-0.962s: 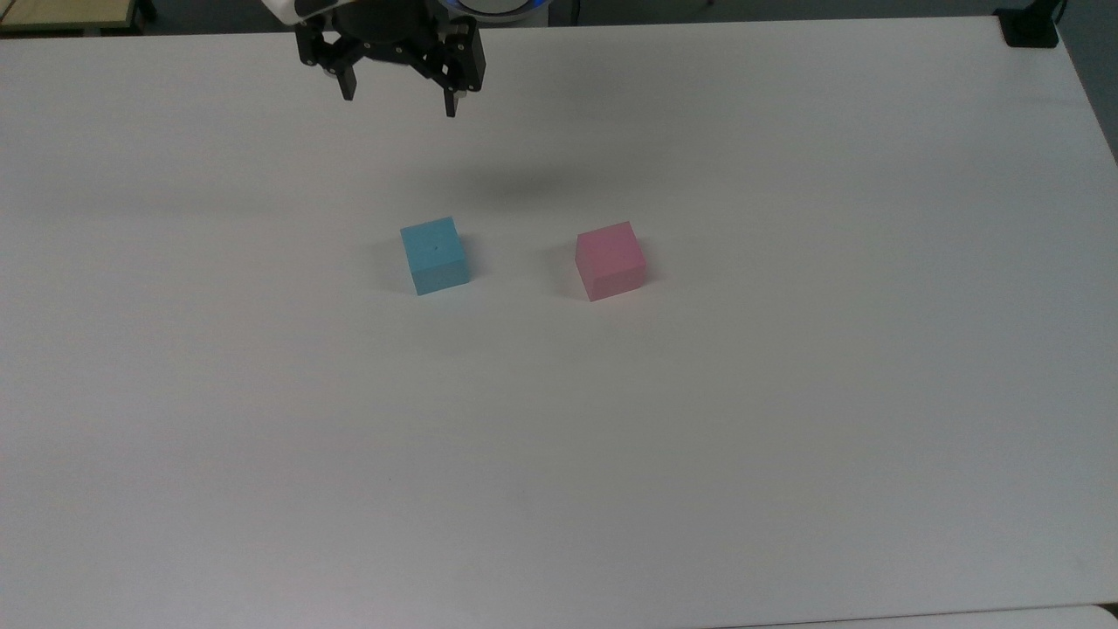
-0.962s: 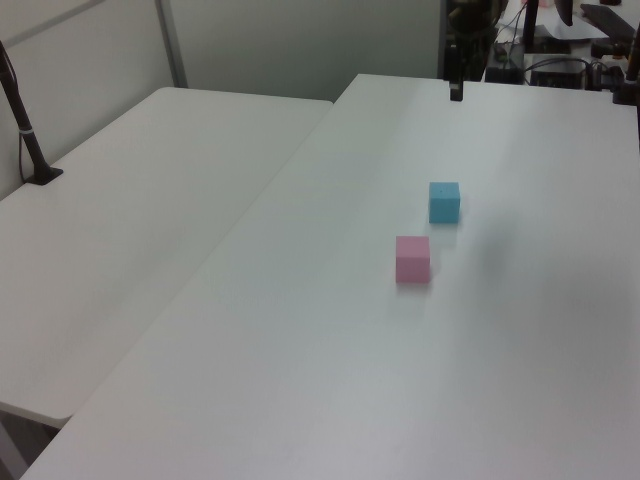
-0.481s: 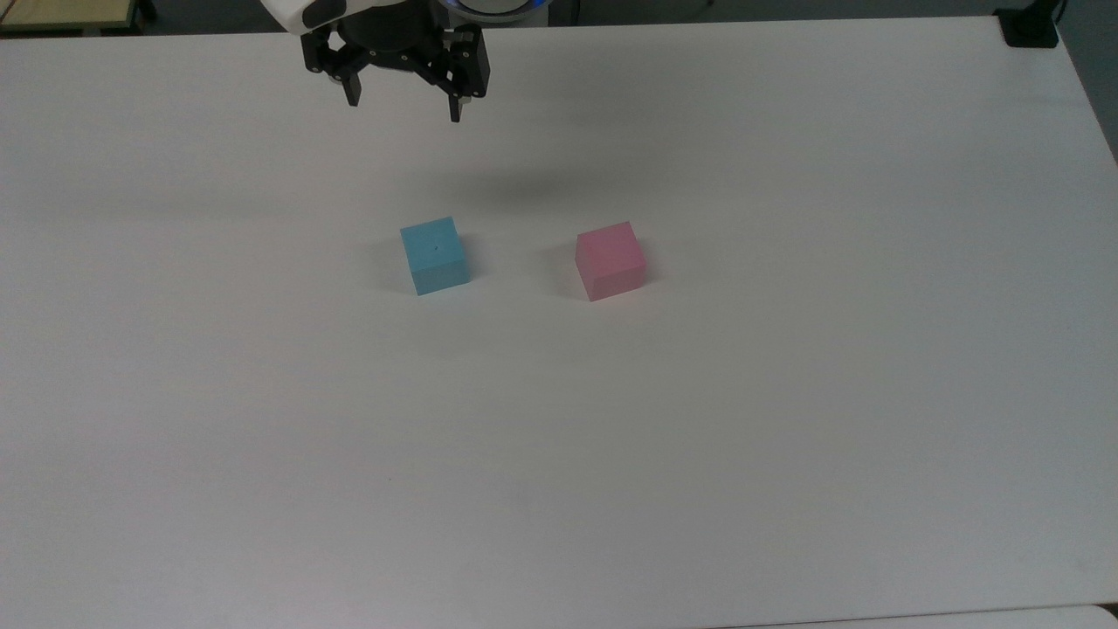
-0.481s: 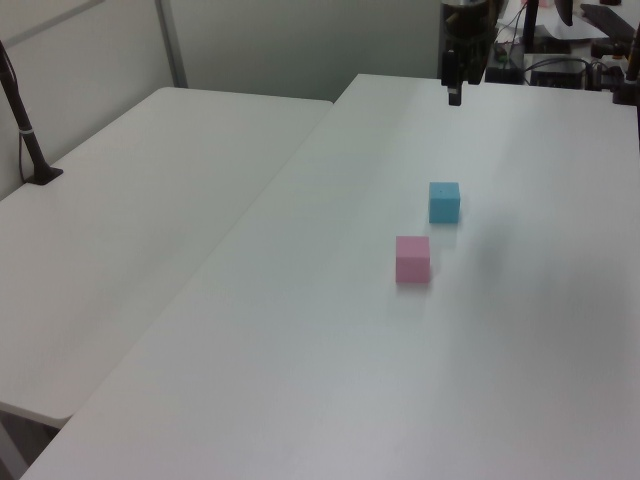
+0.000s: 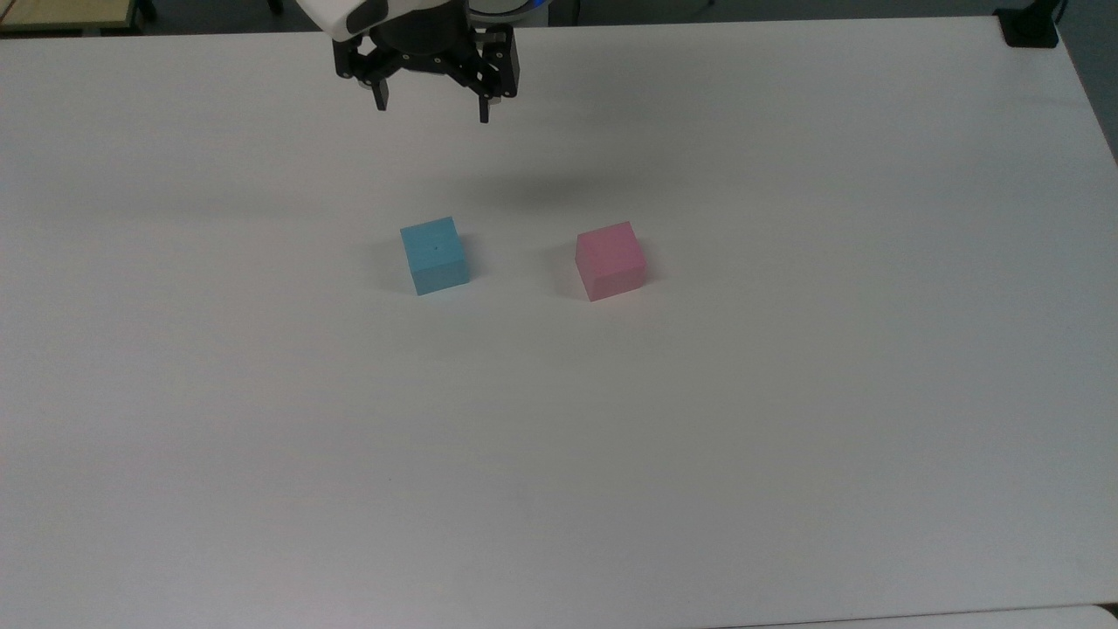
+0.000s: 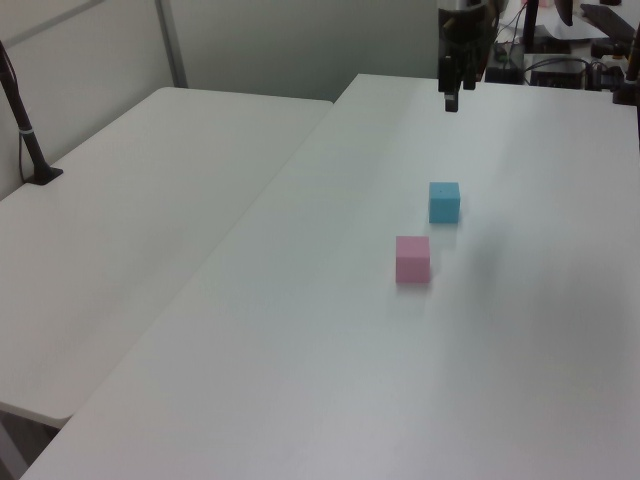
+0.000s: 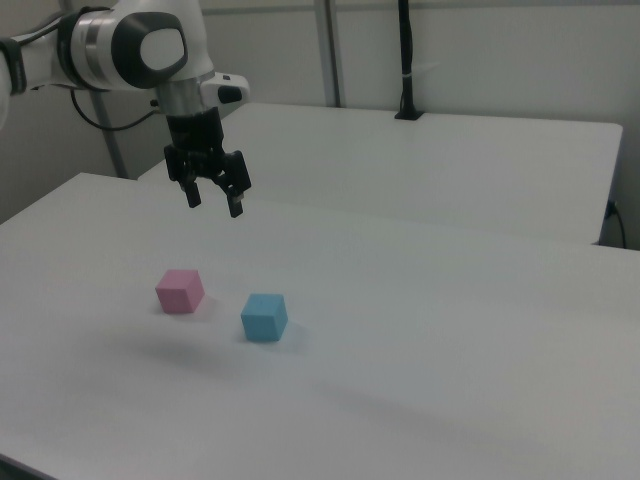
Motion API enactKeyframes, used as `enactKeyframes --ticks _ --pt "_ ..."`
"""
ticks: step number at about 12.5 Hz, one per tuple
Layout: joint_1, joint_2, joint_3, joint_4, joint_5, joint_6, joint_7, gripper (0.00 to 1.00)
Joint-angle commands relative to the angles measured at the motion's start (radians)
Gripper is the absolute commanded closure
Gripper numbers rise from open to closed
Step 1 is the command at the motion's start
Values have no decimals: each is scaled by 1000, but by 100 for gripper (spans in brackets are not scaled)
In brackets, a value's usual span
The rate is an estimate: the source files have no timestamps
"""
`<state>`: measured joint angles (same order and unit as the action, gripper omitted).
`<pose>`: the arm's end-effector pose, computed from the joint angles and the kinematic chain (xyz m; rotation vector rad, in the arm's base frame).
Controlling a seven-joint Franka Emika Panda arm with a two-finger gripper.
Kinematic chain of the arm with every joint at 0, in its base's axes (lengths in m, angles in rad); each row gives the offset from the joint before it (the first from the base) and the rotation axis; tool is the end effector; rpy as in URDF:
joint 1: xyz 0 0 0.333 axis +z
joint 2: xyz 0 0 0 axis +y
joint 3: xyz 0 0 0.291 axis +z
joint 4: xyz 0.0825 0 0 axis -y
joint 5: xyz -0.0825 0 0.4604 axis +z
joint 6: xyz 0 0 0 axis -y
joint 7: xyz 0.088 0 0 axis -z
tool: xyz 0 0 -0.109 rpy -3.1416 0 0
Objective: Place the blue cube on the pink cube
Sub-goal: 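Move the open gripper down over the light-blue cube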
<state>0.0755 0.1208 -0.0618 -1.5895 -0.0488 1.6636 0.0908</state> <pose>0.6671 0.0059 0.5169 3.0806 -0.1097 -0.0671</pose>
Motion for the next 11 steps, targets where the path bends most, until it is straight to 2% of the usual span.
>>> enactKeyframes --ticks 1,3,5,8,11 --pt "18 52 -3 -24 -13 39 -6 0" --pt "33 74 -3 -84 -11 140 -6 0" --pt "40 137 -7 -96 -22 211 -16 0" --pt "38 174 -36 -183 -68 321 -176 0" --pt "40 221 -53 -218 -98 377 -212 0"
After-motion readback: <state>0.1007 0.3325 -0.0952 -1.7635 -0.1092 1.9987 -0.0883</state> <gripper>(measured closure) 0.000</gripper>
